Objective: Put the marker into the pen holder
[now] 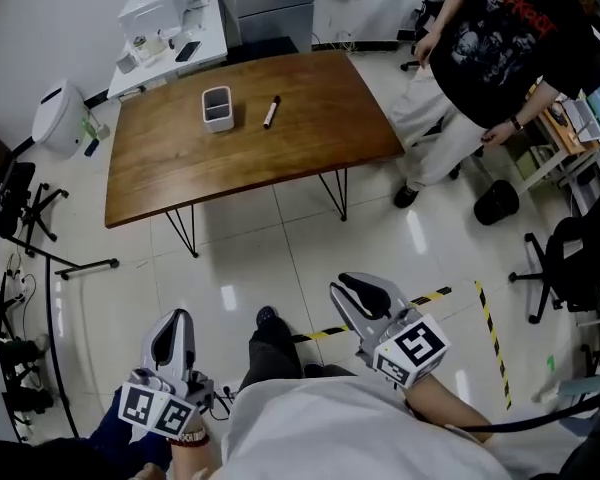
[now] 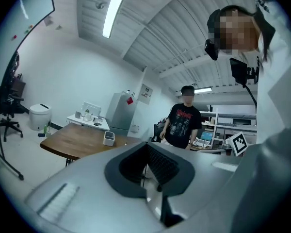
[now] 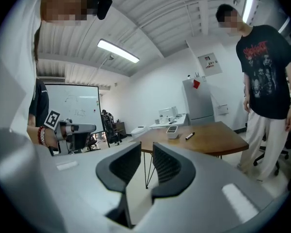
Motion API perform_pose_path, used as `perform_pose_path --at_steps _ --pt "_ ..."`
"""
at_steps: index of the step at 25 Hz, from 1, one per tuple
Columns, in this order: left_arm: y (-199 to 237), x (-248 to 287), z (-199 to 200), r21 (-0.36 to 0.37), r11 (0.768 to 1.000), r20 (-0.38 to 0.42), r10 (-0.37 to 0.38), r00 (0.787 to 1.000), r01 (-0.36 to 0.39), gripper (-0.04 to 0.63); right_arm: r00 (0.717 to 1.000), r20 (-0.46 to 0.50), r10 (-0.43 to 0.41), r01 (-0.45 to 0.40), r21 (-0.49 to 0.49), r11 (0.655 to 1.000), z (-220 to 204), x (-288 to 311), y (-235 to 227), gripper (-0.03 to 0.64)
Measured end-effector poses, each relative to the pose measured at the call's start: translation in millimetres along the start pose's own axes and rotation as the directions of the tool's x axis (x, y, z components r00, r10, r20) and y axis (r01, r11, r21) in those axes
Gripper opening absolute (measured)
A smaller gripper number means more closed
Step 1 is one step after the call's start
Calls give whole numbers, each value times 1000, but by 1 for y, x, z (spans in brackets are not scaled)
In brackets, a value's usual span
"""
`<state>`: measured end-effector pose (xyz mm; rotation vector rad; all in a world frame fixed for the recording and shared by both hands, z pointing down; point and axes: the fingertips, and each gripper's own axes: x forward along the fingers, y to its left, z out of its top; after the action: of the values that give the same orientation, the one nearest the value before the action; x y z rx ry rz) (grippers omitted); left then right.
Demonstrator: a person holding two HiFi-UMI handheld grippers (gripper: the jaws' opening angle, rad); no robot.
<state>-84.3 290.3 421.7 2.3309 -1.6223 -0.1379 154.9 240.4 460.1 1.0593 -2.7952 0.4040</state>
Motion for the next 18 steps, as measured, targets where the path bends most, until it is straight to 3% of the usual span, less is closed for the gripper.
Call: perform_pose_path --at_steps 9,13,18 --pt "102 67 57 21 999 24 -33 999 33 -23 999 45 -18 19 -43 999 59 121 -14 61" --pt "137 97 68 26 999 15 -48 999 47 -23 995 92 -49 58 -95 994 88 158 -18 14" --pt "142 141 78 51 987 9 -155 988 154 -23 987 87 -138 145 -77 986 95 174 -49 15"
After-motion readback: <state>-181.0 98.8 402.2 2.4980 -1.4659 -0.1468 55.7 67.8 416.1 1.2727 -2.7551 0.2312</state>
